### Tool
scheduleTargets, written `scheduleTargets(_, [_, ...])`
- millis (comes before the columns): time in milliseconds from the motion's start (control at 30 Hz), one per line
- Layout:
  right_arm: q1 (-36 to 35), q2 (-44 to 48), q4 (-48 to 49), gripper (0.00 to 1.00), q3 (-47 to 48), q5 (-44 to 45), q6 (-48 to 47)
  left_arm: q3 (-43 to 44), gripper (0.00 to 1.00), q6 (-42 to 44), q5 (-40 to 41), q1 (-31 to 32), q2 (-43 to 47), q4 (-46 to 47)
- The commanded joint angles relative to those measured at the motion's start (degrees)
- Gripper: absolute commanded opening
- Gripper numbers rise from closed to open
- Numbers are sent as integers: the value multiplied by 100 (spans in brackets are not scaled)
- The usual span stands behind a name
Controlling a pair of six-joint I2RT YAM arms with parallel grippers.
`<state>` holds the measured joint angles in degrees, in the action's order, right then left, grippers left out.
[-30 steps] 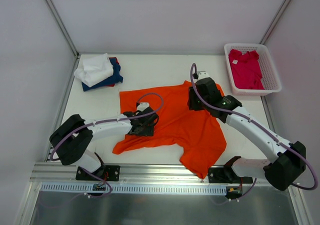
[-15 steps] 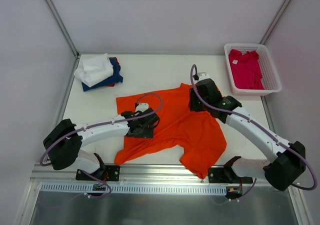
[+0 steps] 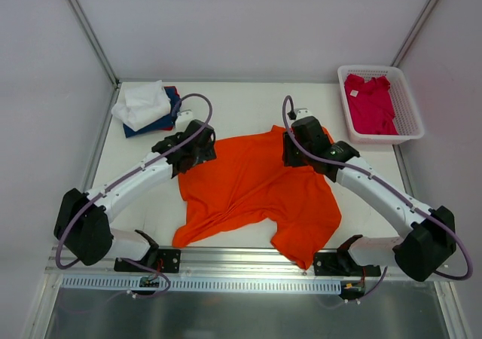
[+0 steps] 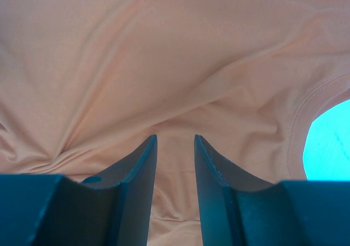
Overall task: Fold and stack the t-shirts
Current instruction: Flatten the tshirt out
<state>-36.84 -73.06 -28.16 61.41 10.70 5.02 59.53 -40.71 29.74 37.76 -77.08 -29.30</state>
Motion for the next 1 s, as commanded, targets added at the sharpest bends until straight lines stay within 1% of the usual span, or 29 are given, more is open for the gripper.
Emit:
scheduleTargets(0, [28,-24,-23,37,267,-24,-97,-511,81,283,-424,-505,-17,828])
scheduleTargets(33, [36,-16,-14,37,275,-41,-89,-530,81,361,-521,-741,-87,942])
scheduleTargets(133, [54,-7,-14,37,258,-42,-106,-486,81,520,-705,-1102,-456,1320])
scheduleTargets(200, [72,2,-14,37,240,-68,-124,-547,80,599,-890,-1331,-720,1785])
scheduleTargets(267, [89,2,-31,37,231,-85,-150,-582,79,599,-969,-1481,-940,2137])
scheduleTargets(400, [116,55,-31,37,188,-103,-150,-635,78,652,-1171,-1797,-1204,2542])
scheduleTargets(467, [142,46,-31,37,161,-121,-159,-635,77,643,-1356,-2035,-1371,2639])
scheduleTargets(567, [168,46,-31,37,126,-129,-168,-679,77,652,-1330,-2237,-1494,2684])
scheduleTargets(800, [186,-7,-23,36,47,-200,-168,-653,77,880,-1049,-2492,-1590,2737])
scheduleTargets(967, [203,11,-31,37,64,-235,-150,-346,77,1204,-1128,-2572,-1898,2737])
